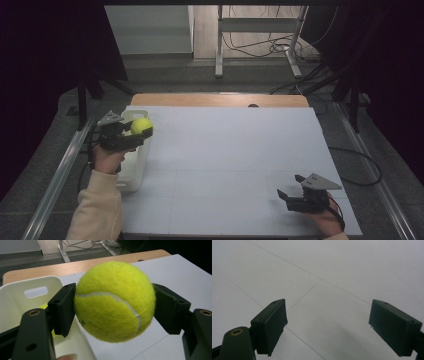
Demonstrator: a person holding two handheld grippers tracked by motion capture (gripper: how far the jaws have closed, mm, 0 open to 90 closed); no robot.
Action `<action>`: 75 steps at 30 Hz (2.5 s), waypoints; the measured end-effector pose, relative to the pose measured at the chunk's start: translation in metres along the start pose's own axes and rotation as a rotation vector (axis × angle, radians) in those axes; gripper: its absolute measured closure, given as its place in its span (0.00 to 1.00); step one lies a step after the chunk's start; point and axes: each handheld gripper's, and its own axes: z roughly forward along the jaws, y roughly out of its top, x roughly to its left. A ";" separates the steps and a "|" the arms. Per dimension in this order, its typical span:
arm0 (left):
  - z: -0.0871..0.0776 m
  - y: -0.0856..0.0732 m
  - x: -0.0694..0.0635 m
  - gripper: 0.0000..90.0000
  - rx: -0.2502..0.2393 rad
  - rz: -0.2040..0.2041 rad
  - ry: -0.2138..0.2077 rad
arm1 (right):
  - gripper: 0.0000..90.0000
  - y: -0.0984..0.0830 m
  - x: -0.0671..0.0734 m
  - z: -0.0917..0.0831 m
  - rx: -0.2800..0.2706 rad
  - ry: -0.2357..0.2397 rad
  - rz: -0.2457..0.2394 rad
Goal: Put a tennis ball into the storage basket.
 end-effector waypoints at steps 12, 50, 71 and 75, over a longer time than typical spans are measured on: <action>-0.008 -0.005 0.017 0.29 0.002 -0.033 0.060 | 0.17 0.000 0.000 0.001 0.004 -0.006 0.000; -0.005 -0.026 0.037 0.29 0.176 -0.011 0.194 | 0.17 0.000 0.000 0.002 0.011 -0.003 -0.005; -0.013 -0.022 0.035 0.14 0.089 -0.034 0.156 | 0.17 0.000 0.000 0.002 0.012 0.001 -0.007; -0.016 -0.020 0.027 0.14 0.051 -0.023 0.122 | 0.17 -0.001 -0.001 0.003 0.014 0.002 -0.004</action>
